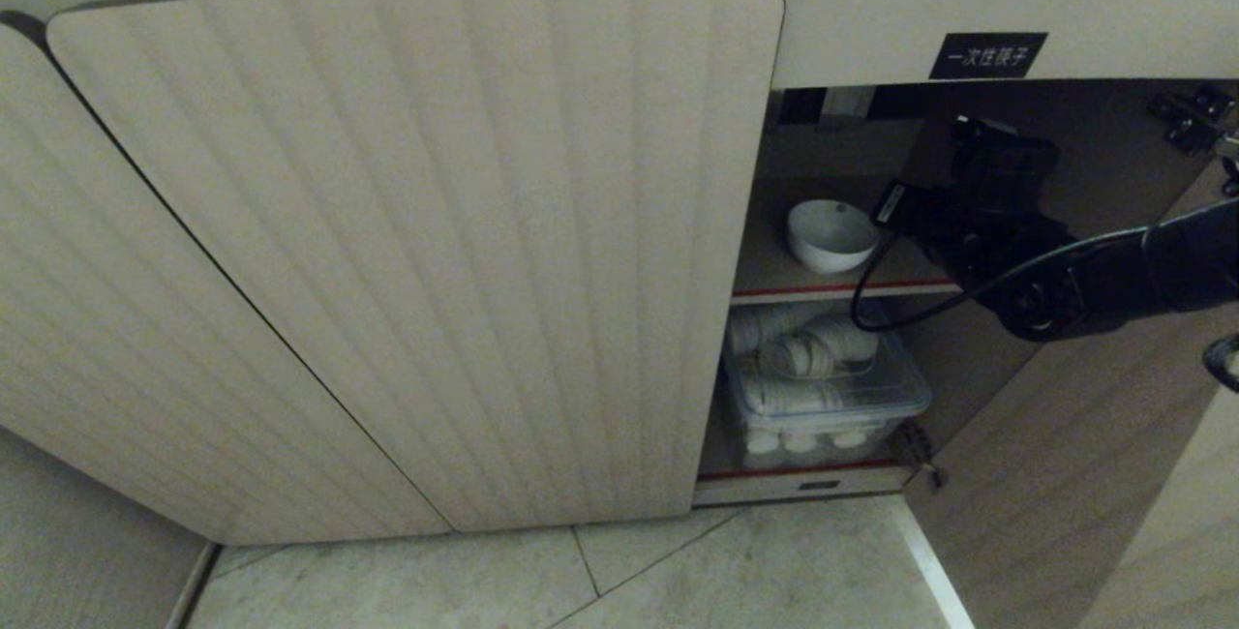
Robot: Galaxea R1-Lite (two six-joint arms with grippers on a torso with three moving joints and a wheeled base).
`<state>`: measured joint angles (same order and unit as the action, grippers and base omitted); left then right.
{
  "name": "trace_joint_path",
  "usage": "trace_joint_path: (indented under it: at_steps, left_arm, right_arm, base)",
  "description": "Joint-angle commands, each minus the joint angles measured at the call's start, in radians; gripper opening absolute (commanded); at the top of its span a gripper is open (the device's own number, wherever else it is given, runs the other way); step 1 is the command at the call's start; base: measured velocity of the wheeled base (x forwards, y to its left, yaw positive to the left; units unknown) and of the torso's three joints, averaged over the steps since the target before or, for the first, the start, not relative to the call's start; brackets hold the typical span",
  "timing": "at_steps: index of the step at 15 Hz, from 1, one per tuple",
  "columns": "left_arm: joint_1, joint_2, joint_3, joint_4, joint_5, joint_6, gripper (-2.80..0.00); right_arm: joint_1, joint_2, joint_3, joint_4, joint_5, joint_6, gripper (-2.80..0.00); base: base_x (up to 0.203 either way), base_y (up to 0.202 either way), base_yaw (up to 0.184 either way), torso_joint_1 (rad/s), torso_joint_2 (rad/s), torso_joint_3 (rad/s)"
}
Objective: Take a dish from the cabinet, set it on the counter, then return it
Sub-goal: Close the cabinet door
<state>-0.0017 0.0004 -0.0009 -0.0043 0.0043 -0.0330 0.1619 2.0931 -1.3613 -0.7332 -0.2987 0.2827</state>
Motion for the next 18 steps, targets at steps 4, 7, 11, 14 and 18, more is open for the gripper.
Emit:
trace_joint_path:
  at_steps: [4,7,11,14,18]
  left_arm:
    - [0.000,0.000,-0.001,0.000,0.001,-0.001,-2.80]
    - [0.000,0.000,0.001,0.000,0.000,-0.001,-2.80]
    - [0.000,0.000,-0.001,0.000,0.000,-0.001,-2.80]
    - [0.000,0.000,-0.001,0.000,0.001,-0.001,-2.80]
    - [0.000,0.000,0.000,0.000,0.001,-0.001,-2.80]
  right_arm:
    - [0.001,-0.026,0.045,-0.012,-0.002,-0.002,-2.80]
    - [0.002,-0.051,0.095,-0.023,-0.003,-0.005,-2.80]
    - [0.002,-0.079,0.133,-0.023,-0.002,-0.005,-2.80]
    - [0.006,-0.119,0.200,-0.061,-0.002,-0.004,-2.80]
    - [0.008,-0.166,0.293,-0.080,-0.002,-0.024,-2.80]
  base:
    - [0.000,0.000,0.000,0.000,0.00,0.000]
    - [0.000,0.000,0.000,0.000,0.00,0.000]
    - [0.000,0.000,0.000,0.000,0.00,0.000]
    - [0.000,0.000,0.000,0.000,0.00,0.000]
    - [0.000,0.000,0.000,0.000,0.00,0.000]
